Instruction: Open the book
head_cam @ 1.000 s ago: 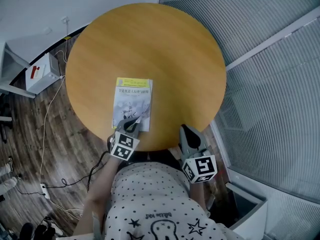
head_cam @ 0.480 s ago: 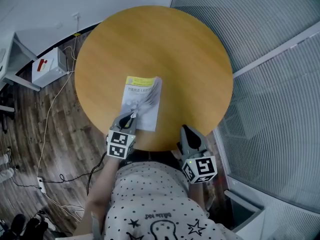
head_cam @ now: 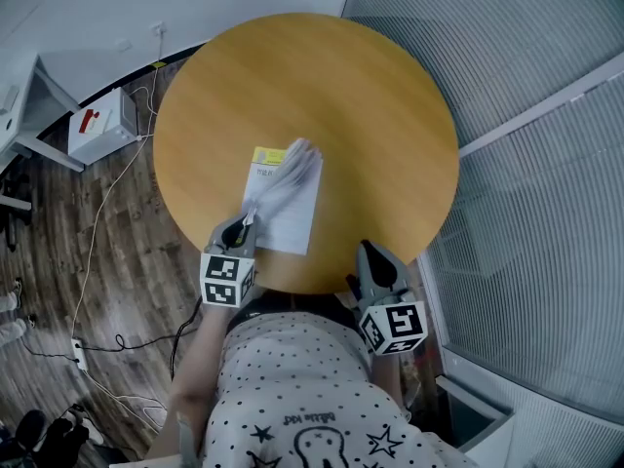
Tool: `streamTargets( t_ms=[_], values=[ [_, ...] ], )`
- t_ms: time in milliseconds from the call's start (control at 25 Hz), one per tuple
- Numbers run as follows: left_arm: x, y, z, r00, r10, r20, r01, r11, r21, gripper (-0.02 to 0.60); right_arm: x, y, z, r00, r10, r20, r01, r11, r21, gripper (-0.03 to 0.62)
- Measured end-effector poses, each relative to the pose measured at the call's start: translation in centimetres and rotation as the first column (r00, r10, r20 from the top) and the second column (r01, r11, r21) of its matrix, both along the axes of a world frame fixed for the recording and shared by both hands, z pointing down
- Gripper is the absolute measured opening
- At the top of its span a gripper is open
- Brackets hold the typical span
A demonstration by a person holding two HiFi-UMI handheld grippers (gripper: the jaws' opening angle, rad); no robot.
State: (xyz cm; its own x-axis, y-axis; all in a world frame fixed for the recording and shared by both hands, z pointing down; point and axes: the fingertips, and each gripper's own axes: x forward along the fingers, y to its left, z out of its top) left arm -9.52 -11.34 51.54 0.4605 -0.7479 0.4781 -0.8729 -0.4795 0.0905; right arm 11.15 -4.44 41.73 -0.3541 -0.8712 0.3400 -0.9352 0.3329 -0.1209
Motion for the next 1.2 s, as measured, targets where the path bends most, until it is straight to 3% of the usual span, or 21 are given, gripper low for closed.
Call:
streamTargets(
  t_ms=[440, 1200],
  values=[
    [-5.0, -0.3, -1.2, 0.988, -0.146, -0.042, 0.147, 0.989, 0.022, 0.023, -1.5, 0.2, -0.3, 1.0, -0.029, -0.006, 0.029, 1.0, -0.002, 0.005],
    [-13.1, 0.0, 0.6, 0.924, -0.372, -0.087, 0.372, 0.928, -0.024, 0.023, -3.1, -0.3, -0.8, 1.0, -0.027, -0.009, 0.027, 1.0, 0.013, 0.005]
  ],
)
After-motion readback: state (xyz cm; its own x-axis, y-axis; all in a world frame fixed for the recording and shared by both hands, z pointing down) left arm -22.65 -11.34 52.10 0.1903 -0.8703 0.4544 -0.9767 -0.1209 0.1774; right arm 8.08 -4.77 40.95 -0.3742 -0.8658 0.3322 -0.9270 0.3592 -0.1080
